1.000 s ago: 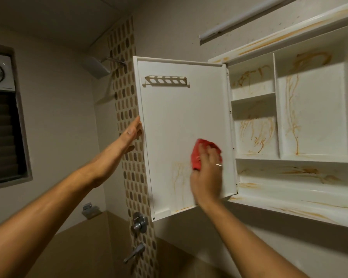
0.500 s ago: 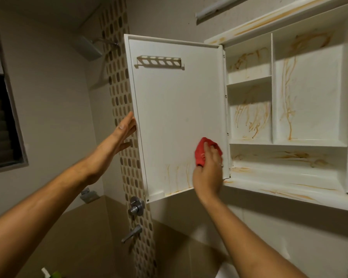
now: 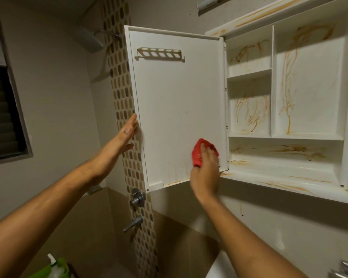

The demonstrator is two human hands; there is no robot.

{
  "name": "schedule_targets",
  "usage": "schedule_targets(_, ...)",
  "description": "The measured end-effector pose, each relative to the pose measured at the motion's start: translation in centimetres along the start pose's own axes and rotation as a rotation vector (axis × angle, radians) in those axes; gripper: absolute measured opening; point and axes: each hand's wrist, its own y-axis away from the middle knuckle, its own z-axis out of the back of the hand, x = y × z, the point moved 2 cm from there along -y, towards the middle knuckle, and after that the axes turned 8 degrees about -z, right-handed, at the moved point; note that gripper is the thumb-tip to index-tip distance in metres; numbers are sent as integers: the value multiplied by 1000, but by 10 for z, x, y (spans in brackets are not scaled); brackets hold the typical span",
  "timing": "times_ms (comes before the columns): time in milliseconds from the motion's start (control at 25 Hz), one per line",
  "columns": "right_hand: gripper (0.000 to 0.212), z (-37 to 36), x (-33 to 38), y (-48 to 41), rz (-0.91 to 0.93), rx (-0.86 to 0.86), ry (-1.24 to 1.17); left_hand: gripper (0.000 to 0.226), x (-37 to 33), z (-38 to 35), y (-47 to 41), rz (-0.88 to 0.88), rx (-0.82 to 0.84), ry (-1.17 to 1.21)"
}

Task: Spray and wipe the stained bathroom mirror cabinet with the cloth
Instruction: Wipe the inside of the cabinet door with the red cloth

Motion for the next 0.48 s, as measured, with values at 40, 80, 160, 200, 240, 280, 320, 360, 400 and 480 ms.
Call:
schedule_targets(40, 85, -16, 17, 28, 129, 18, -15, 150, 8, 3, 2, -19, -4, -14)
schedule_targets(80, 86, -29, 28, 55, 306, 76, -11, 137, 16, 6, 3, -28, -8, -28)
schedule_targets(160, 82, -33, 24, 79, 692, 234, 81, 114, 34, 11, 5, -14, -27, -34)
schedule_targets(200, 78, -21, 12, 66, 841, 263, 131, 105, 42, 12, 8, -4, -31, -28)
schedule_targets(240, 74, -9, -6, 45, 902, 259, 172, 102, 48, 12, 10, 6, -21, -22)
schedule_targets(280, 72, 5, -25, 21, 824, 248, 184, 105, 52, 11, 12, 17, 0, -14)
schedule_targets(320, 73, 18, -46, -2, 623, 201, 141, 107, 55, 9, 16, 25, 25, -8)
schedule_targets(360, 75, 31, -61, -19, 337, 152, 68, 107, 57, 8, 18, 21, 40, -5)
schedule_targets(400, 76, 35, -70, -24, 74, 106, -13, 105, 58, 7, 19, 12, 50, -7)
schedule_targets(480, 74, 17, -45, -1, -137, 45, -106, 101, 57, 5, 19, 14, 56, -3)
